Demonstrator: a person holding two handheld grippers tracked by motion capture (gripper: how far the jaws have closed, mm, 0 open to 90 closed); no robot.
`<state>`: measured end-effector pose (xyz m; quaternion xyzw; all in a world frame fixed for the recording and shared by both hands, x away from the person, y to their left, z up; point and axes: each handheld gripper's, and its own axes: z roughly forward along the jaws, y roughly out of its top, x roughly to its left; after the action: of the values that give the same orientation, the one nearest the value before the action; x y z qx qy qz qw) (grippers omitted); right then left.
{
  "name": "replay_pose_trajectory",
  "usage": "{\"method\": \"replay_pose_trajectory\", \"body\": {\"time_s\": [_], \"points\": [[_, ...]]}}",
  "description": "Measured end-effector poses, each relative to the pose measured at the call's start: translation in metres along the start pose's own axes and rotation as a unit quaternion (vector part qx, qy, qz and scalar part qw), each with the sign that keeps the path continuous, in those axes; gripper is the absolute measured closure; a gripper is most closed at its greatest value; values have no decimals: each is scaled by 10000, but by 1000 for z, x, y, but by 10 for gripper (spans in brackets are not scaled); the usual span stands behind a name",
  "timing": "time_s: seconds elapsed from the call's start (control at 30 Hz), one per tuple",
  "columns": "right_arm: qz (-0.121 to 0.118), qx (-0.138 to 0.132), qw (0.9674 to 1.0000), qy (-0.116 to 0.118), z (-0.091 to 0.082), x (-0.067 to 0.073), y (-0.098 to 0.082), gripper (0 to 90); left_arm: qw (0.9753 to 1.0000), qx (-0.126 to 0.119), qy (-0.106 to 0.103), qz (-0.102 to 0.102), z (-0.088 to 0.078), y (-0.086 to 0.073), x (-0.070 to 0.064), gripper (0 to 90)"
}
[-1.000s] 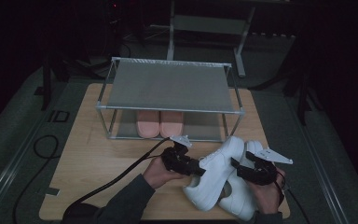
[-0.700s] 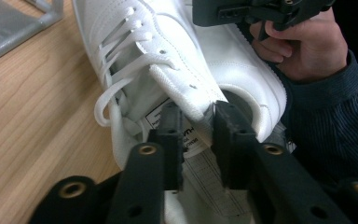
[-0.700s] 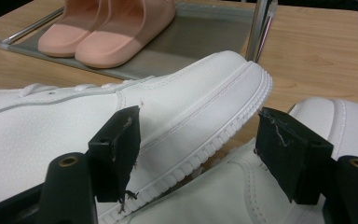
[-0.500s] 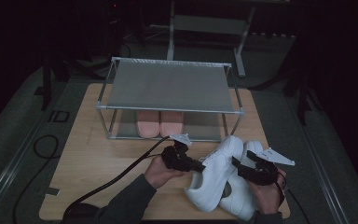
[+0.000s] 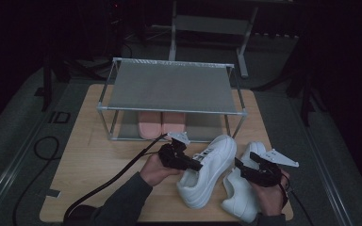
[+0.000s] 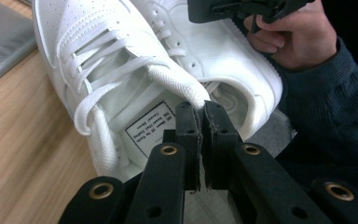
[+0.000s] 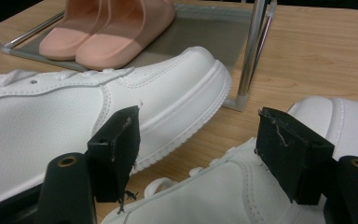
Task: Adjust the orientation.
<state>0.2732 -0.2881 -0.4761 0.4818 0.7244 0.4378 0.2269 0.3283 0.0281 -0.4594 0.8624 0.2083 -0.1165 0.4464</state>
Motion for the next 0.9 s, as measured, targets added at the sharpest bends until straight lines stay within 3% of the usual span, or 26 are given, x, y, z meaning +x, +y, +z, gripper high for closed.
{"method": "replay_pose_trajectory", "body": {"time_s": [0.2,0.33,0.4,0.53,0.57,0.77,0.9], "points": [[-5,39,10000,-2,0,0,0,297,9997,64,219,84,-9,-1,0,862],[-17,62,10000,-6,0,0,0,298,9996,83,242,89,-11,-2,0,862],[-27,74,10000,-5,1,0,0,298,9982,312,446,265,-18,-4,-3,864],[-41,84,10000,-2,1,1,0,298,9974,379,545,296,-23,-6,-2,863],[-44,86,10000,-1,1,1,0,298,9959,370,782,279,-35,-10,1,863],[-50,105,9999,6,2,1,0,298,9919,426,1164,269,-57,-18,7,862],[-54,108,9999,4,2,1,0,298,9873,482,1493,258,-67,-23,9,863]]}}
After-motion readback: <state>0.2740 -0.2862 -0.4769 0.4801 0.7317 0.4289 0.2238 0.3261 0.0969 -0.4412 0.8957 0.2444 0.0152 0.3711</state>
